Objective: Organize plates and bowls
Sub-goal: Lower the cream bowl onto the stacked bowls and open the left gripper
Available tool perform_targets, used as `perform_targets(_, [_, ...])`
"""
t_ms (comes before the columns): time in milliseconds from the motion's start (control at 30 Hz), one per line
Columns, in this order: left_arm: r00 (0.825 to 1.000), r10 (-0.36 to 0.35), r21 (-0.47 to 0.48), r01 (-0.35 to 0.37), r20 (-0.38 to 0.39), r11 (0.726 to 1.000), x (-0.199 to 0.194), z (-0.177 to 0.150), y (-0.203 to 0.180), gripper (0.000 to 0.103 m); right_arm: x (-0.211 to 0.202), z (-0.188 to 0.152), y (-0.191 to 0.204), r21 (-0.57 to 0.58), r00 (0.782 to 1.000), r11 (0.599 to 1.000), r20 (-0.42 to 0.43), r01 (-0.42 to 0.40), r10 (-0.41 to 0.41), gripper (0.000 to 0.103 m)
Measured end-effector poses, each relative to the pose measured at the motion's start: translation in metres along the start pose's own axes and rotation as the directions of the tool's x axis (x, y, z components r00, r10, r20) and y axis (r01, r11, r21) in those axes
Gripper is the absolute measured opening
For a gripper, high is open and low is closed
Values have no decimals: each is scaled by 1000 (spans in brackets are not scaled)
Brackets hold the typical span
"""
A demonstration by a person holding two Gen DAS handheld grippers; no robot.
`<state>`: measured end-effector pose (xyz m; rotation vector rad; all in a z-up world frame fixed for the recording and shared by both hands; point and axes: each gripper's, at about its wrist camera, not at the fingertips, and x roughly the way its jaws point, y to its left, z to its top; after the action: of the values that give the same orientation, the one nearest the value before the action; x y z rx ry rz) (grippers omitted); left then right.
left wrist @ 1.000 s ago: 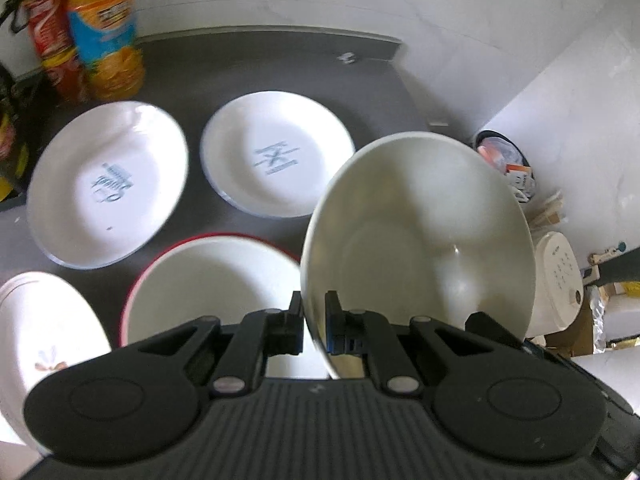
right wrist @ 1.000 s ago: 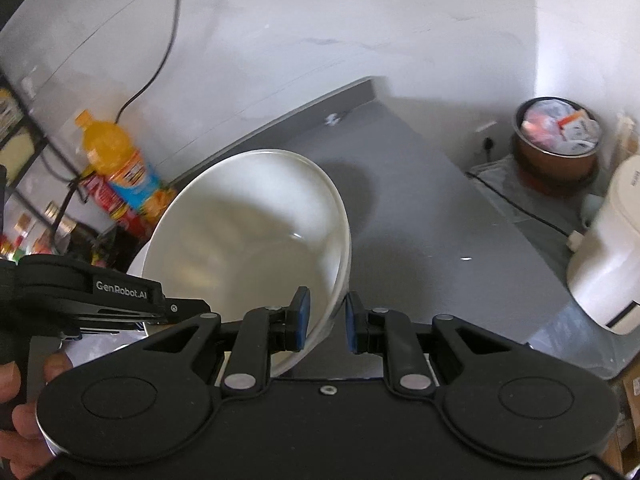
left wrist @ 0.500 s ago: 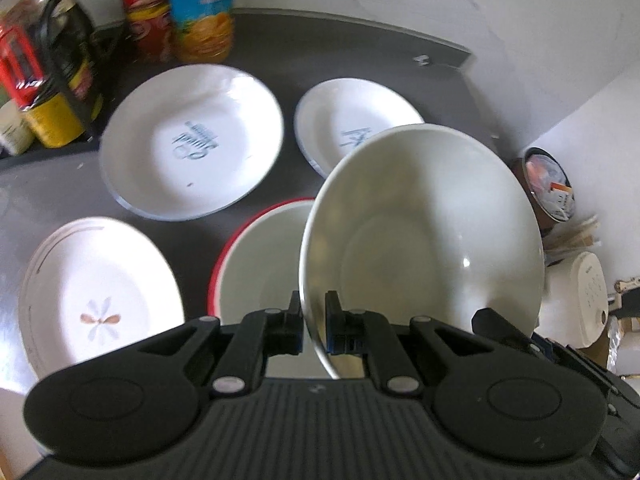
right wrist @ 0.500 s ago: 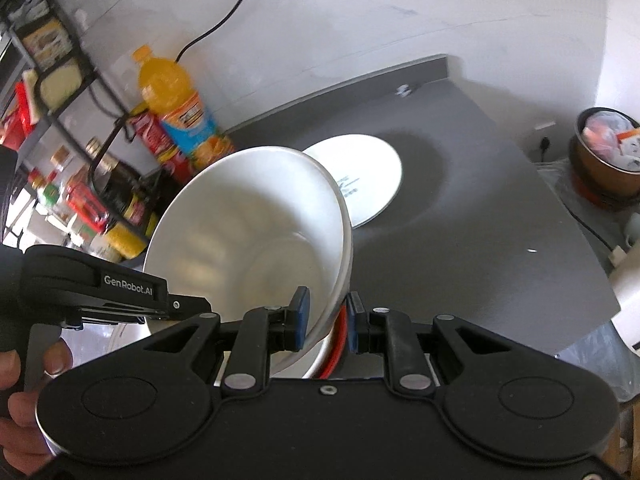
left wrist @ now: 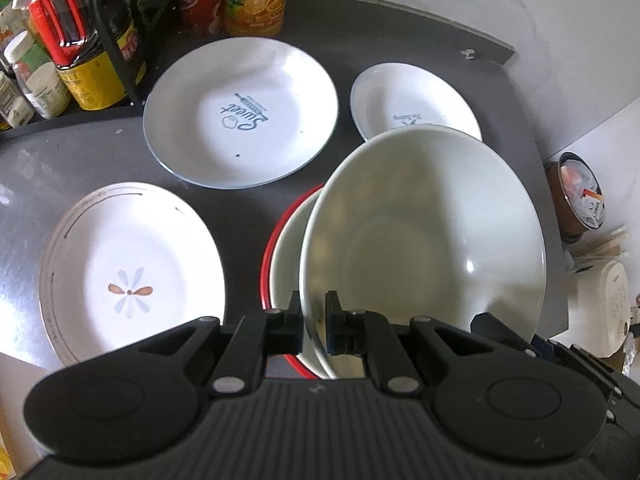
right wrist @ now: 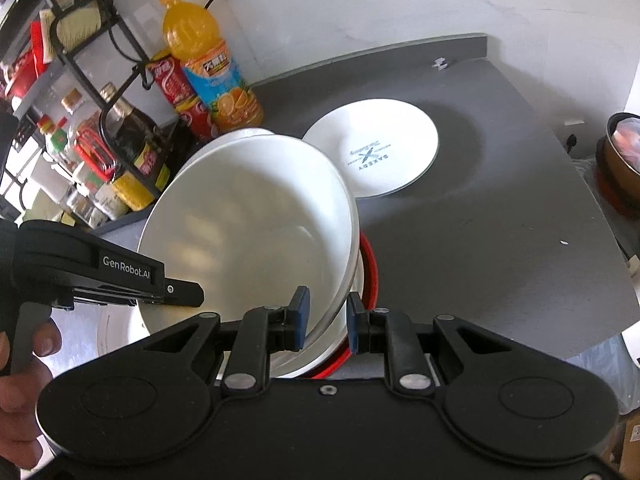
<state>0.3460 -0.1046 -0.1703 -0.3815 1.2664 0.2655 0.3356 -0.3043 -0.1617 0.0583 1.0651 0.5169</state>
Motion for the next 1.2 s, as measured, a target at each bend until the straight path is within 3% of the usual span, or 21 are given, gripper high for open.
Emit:
perform_targets(500, [998,56,-10,-57,-22,998,15,0,13,8,28,-1,18,-92,997,996,-78,19,-26,20])
perform_targets(733, [997,70,36,-70,-12,997,19,1,6,8,31,1,17,-94,997,996,-82,7,-15,30])
perform_targets(900, [997,81,49,-80,-9,996,17,3,4,13,29,0,16,-82,997,997,-79,-2,-4,31])
perform_targets(1200, [993,117,64,-116,-2,991,11,13,4,39,24,2,11,-47,997,999,-71,-23,20,38])
